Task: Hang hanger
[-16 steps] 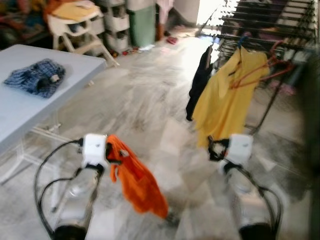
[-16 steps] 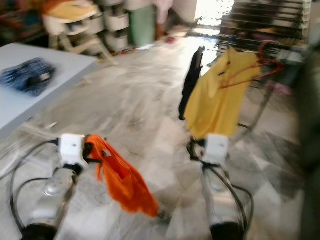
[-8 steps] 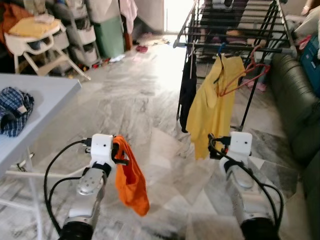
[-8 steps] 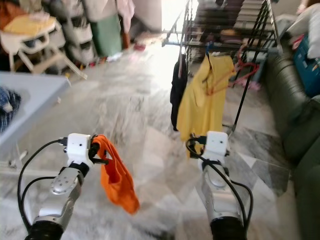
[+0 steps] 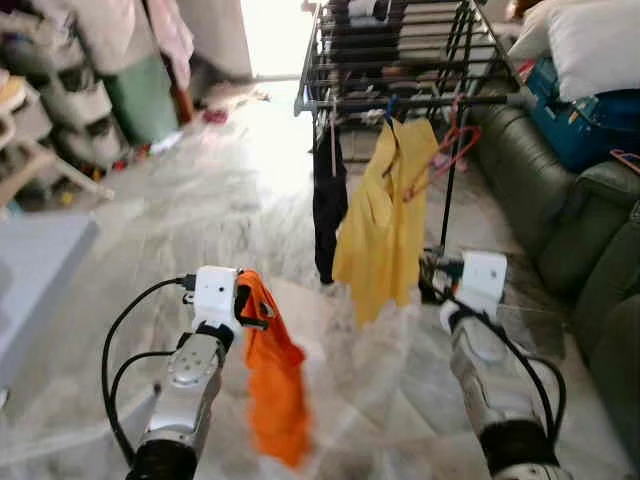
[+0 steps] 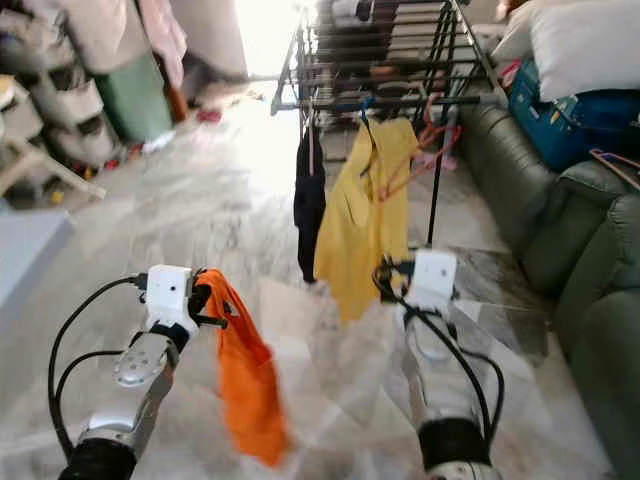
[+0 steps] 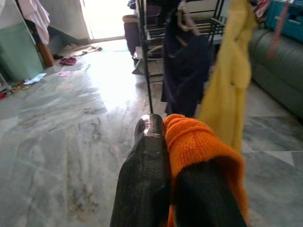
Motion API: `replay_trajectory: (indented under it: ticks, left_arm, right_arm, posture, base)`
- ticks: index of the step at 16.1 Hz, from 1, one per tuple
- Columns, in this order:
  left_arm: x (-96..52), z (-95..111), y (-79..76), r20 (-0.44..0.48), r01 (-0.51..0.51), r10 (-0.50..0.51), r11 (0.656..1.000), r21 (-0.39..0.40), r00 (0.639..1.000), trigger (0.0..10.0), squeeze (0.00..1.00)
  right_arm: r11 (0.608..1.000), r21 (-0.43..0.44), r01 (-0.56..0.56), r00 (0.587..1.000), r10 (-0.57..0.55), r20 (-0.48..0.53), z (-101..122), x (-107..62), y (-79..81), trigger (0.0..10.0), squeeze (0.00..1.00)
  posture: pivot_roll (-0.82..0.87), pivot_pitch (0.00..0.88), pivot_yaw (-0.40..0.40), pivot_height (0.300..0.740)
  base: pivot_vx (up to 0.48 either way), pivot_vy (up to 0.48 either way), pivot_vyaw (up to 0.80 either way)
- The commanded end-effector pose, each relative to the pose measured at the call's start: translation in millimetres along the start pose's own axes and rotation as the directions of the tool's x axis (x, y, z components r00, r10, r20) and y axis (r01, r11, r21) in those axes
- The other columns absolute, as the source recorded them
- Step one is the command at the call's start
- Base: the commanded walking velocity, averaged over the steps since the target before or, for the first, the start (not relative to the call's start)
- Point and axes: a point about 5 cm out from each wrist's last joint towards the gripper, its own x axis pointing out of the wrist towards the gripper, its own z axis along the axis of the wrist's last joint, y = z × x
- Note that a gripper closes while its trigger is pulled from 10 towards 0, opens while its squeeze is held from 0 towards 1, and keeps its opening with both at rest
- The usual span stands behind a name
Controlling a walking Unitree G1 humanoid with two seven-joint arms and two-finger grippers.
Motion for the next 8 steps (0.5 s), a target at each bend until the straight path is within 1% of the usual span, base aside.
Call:
replay_trajectory:
  ticks: [1,4,7,8]
  left_arm:
    - [2.9,7.8,4.2,0.031,-0.023,0.023,1.000,0.005,0.999,10.0,0.00]
    - [0.3,2.6,-3.5,0.017,-0.006,0.006,1.000,-0.003,1.000,10.0,0.00]
    - [-1.7,0.1,-3.4,0.010,-0.014,0.014,1.000,-0.015,1.000,10.0,0.00]
    - [-1.8,-0.1,-3.6,0.009,-0.017,0.017,1.000,-0.019,1.000,10.0,0.00]
  right_arm:
    - [1.000,0.003,-0.007,1.000,0.007,-0.008,-0.8,0.9,4.3,10.0,0.00]
    - [1.000,0.003,-0.001,1.000,0.001,-0.007,-2.3,0.2,3.3,10.0,0.00]
    - [1.000,0.000,-0.007,1.000,0.007,-0.013,-5.0,-2.1,5.3,10.0,0.00]
    - [1.000,-0.010,-0.024,1.000,0.024,-0.010,-4.6,-2.6,7.0,10.0,0.00]
  posture:
    - [-0.10,0.000,0.094,0.740]
    - [-0.10,0.000,0.092,0.740]
    - [-0.10,0.000,0.081,0.740]
    - [-0.10,0.000,0.077,0.740]
  base:
    - [0.352,0.274,-0.54]
    - [0.349,0.263,-0.53]
    - [0.350,0.247,-0.52]
    - [0.352,0.247,-0.51]
